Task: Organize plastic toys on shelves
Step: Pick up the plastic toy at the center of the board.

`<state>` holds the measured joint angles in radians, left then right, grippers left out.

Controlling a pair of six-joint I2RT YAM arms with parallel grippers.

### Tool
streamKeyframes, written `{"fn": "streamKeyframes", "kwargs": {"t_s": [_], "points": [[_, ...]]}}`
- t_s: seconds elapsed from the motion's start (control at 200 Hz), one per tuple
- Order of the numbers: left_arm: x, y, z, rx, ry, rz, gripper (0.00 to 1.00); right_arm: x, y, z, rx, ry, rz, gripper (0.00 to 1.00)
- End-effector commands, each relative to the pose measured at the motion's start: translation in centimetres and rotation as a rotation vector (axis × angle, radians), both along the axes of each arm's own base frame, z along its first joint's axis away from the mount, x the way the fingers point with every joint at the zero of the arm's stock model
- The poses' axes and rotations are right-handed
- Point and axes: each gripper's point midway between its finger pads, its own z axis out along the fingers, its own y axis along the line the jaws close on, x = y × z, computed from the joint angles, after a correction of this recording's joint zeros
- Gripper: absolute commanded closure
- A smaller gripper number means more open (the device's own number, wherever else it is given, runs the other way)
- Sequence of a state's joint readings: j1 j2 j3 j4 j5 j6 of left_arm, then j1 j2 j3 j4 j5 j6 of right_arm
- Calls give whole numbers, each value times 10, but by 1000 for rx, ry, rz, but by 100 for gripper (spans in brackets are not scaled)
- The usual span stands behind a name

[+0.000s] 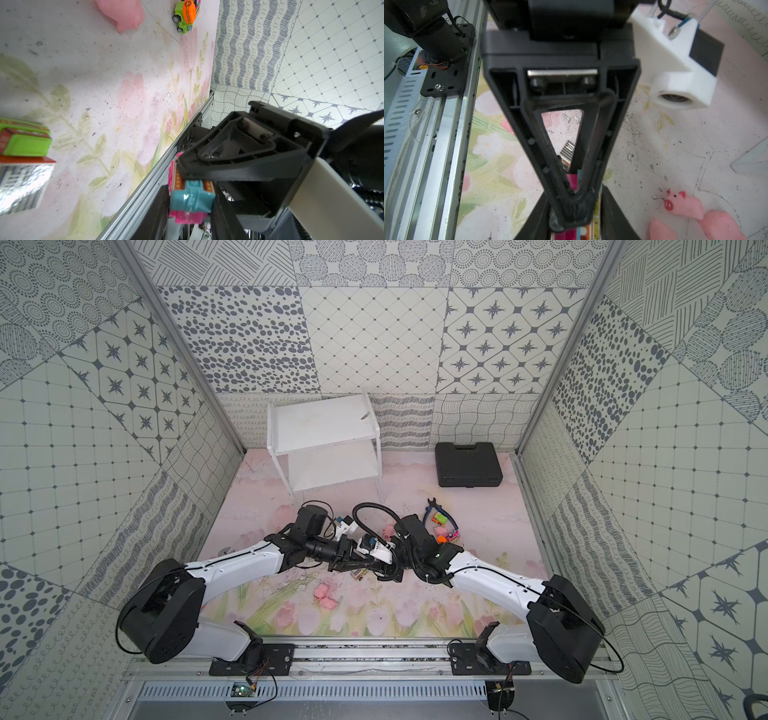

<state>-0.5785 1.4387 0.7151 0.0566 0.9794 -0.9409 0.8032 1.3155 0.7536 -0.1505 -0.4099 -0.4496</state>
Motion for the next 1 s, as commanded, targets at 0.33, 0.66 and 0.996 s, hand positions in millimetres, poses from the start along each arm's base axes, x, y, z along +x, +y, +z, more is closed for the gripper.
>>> {"fn": "streamKeyframes", "kwargs": {"t_s": [0.33, 0.66, 0.996], "points": [[3, 0, 31, -71, -82, 4, 93, 8, 10, 20, 45, -88, -14, 38], [19, 35, 48, 32, -213, 157, 94, 15, -20, 69, 199, -132, -180, 15], [63, 87, 168, 302, -625, 365, 94, 95, -136, 89, 633, 171, -853, 11]]}}
